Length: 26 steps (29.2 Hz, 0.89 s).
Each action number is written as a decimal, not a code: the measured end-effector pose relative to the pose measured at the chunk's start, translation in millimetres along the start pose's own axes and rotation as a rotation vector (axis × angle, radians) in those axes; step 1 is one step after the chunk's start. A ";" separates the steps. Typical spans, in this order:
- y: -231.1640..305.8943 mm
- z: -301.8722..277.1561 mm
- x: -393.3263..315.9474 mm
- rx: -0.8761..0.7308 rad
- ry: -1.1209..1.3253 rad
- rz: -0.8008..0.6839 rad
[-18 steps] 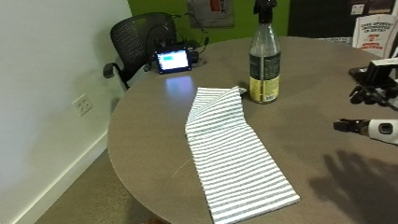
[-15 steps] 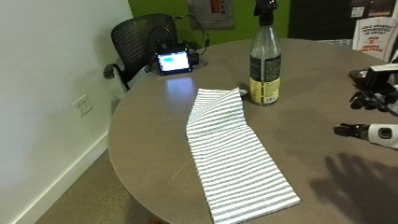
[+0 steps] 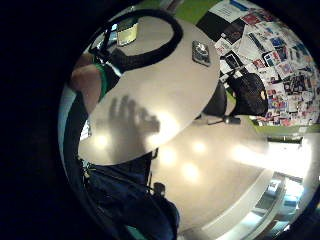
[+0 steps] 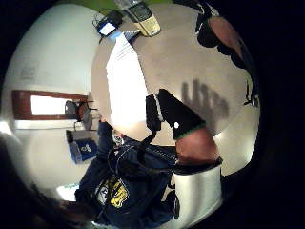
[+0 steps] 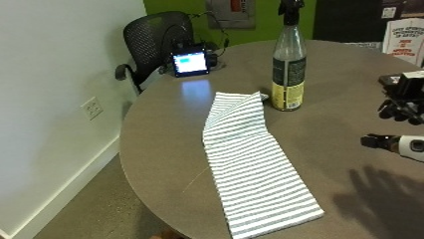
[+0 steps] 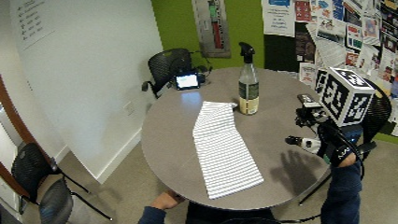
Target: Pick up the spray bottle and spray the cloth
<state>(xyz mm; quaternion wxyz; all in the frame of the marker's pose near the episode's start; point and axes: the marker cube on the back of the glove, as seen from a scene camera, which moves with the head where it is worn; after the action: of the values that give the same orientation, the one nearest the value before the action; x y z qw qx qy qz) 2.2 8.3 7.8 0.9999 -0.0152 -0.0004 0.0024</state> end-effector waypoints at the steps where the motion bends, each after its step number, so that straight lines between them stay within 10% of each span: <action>1: 0.3 0.3 0.0 -0.001 -0.001 -0.001; 26: -63.4 27.1 -18.9 0.251 -0.333 -0.124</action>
<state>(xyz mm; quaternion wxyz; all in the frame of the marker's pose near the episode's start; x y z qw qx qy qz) -16.3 -54.3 36.8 0.9783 0.1101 -0.1664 -0.0563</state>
